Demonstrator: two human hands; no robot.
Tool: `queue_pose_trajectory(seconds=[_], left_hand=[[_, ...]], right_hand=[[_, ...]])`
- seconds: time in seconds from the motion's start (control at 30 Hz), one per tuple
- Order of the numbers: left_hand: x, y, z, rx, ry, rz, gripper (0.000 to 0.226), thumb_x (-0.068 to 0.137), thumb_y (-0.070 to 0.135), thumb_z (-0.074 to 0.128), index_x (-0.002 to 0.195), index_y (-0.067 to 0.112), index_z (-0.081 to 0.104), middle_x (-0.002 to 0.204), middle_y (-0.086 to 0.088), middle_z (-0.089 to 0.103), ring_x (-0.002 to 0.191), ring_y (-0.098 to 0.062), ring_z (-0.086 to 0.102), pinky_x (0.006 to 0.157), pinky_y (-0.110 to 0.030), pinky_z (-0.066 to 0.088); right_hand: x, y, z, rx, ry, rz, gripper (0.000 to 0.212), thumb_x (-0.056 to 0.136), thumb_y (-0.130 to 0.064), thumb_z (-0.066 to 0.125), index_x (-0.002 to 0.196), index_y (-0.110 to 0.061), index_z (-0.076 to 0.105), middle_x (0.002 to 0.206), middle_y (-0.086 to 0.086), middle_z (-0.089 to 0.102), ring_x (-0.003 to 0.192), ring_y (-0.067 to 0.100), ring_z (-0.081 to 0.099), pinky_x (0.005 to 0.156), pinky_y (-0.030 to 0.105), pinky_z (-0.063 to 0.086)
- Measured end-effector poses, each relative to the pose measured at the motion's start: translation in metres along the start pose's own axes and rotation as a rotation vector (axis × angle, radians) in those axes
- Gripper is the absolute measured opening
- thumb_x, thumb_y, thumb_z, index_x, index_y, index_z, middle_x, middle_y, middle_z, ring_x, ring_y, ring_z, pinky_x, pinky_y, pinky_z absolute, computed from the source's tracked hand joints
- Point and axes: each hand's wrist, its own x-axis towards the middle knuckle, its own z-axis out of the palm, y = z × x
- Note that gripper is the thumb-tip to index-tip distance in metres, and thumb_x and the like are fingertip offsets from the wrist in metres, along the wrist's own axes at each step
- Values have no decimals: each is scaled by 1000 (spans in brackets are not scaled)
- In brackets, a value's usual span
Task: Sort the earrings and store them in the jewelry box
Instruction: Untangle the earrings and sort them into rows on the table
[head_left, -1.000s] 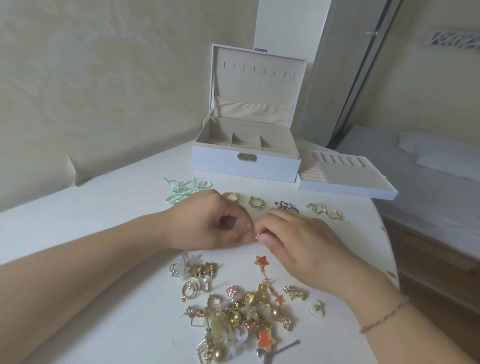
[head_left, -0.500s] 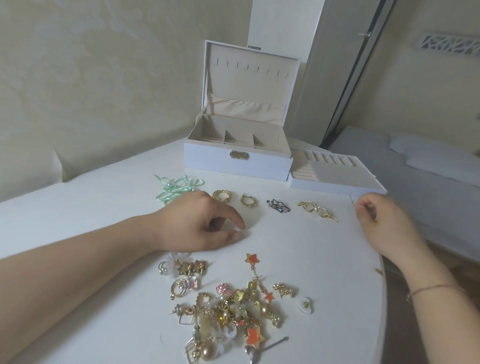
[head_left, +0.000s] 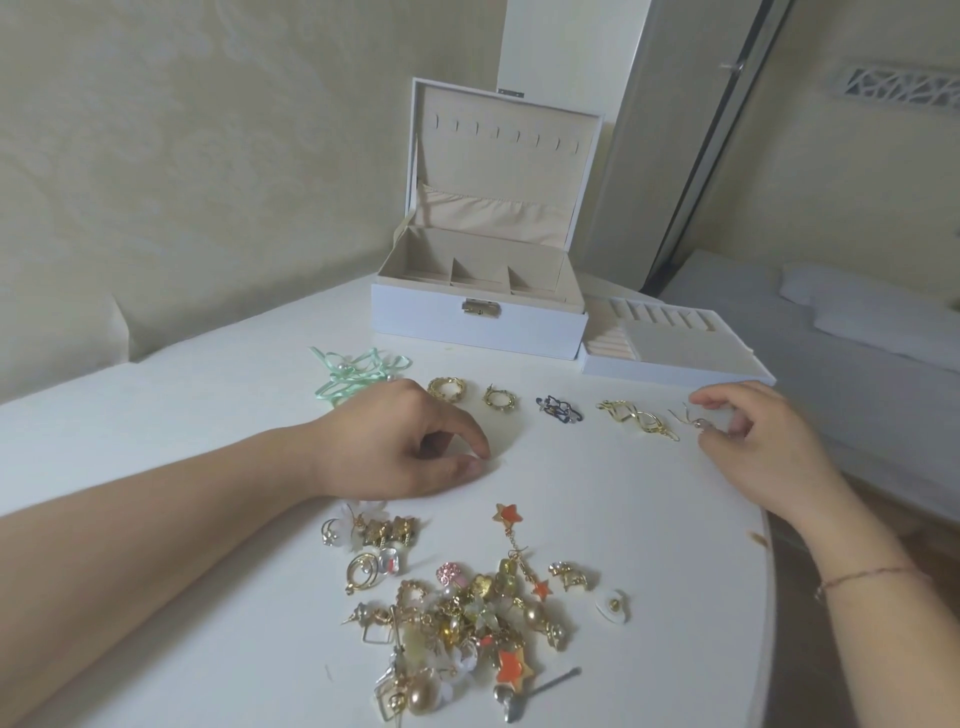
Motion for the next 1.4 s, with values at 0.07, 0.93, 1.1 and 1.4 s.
queue_pose_trajectory(seconds=[0.07, 0.93, 1.1, 1.4], left_hand=[[0, -1, 0, -17, 3, -7, 30, 84, 47, 57, 99, 28, 74, 44, 12, 44, 43, -4, 44, 48, -15, 32], [1, -3, -7, -638, 221, -108, 14, 78, 13, 68, 65, 11, 68, 50, 7, 46, 49, -2, 36, 56, -13, 34], [0, 2, -7, -625, 237, -74, 17, 79, 19, 66, 71, 4, 67, 48, 15, 46, 49, 0, 37, 57, -12, 34], [-4, 6, -6, -510, 160, -83, 17, 82, 12, 66, 69, 2, 66, 47, 14, 40, 47, -2, 30, 50, -15, 26]], right_hand=[[0, -1, 5, -15, -22, -39, 36, 75, 4, 63, 98, -23, 69, 95, -12, 60, 74, 13, 48, 74, 25, 38], [-45, -116, 28, 280, -679, -482, 22, 85, -24, 72, 102, -38, 72, 101, -19, 53, 99, 12, 62, 87, 40, 53], [-45, -123, 26, 63, -646, -605, 12, 89, -27, 66, 88, -37, 58, 103, -24, 50, 107, 2, 48, 91, 35, 44], [-45, -120, 25, 218, -654, -492, 21, 84, -29, 73, 103, -38, 71, 102, -23, 51, 102, 7, 57, 90, 39, 49]])
